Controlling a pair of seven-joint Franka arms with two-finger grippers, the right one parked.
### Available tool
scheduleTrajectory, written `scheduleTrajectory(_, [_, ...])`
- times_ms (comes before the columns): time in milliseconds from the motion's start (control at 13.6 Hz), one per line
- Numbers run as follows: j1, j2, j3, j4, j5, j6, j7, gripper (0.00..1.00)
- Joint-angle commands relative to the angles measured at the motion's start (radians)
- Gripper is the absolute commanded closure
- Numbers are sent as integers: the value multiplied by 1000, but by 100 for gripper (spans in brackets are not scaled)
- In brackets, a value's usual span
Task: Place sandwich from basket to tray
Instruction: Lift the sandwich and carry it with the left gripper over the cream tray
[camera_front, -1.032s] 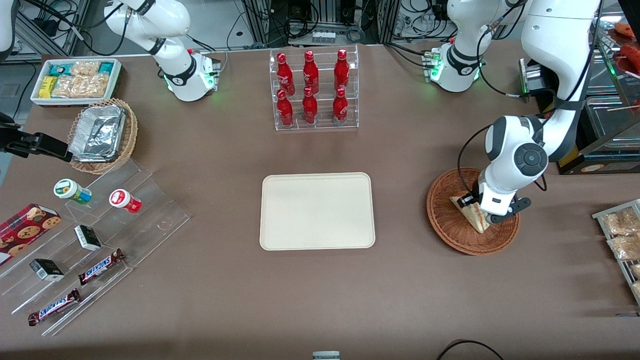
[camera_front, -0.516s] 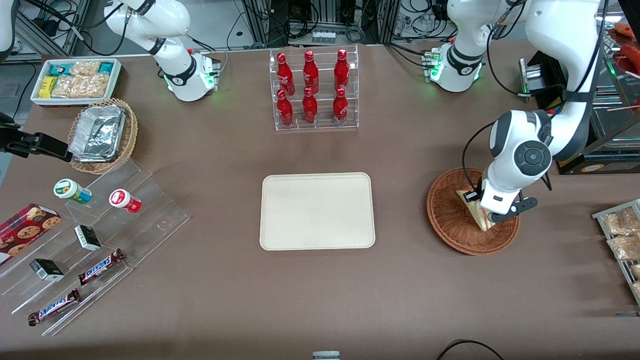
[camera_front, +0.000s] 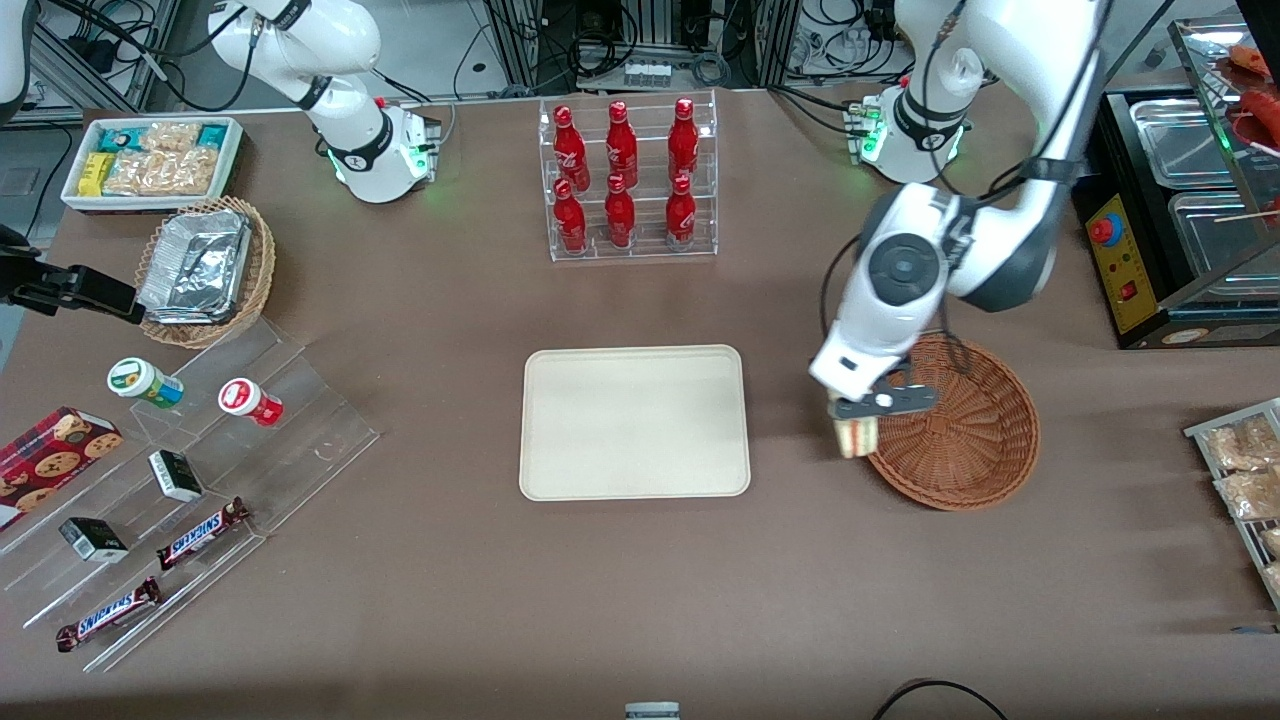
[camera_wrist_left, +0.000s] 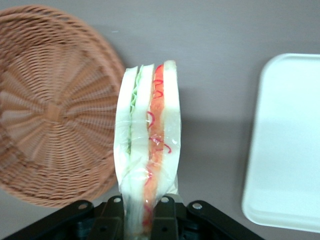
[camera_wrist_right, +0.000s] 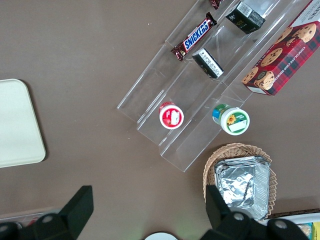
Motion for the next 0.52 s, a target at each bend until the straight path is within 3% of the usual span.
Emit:
scheduleTrajectory(0, [-85, 122, 13, 154, -2, -23, -24, 100])
scheduleTrajectory(147, [-140, 209, 10, 243, -5, -18, -38, 100])
scheduleTrajectory(442, [-220, 406, 5, 474, -78, -24, -46, 100])
